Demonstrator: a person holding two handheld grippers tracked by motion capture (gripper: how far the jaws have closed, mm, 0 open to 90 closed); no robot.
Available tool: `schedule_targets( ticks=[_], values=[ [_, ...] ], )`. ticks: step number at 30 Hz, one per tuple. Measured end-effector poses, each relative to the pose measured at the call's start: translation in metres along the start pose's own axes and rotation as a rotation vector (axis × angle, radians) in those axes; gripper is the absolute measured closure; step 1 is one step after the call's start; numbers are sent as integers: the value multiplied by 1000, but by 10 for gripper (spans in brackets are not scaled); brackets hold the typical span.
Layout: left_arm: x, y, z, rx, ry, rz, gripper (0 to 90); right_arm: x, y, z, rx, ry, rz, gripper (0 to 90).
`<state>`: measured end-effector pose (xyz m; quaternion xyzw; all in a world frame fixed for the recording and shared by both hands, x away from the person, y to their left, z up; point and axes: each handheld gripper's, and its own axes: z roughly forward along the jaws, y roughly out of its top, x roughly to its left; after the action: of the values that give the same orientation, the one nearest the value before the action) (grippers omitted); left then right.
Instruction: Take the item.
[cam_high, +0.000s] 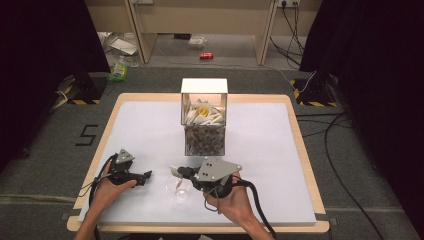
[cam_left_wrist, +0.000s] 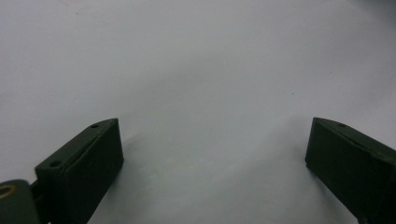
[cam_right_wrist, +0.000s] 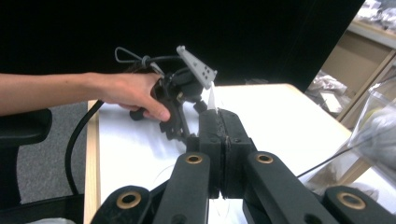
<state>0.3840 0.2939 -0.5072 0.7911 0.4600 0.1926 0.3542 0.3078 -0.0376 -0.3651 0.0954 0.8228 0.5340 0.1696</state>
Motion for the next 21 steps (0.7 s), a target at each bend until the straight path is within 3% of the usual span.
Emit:
schedule_targets(
  ticks=[21],
  values=[
    [0, 0, 0, -3, 1, 1, 33, 4, -40, 31, 107, 49, 62, 897]
  ],
)
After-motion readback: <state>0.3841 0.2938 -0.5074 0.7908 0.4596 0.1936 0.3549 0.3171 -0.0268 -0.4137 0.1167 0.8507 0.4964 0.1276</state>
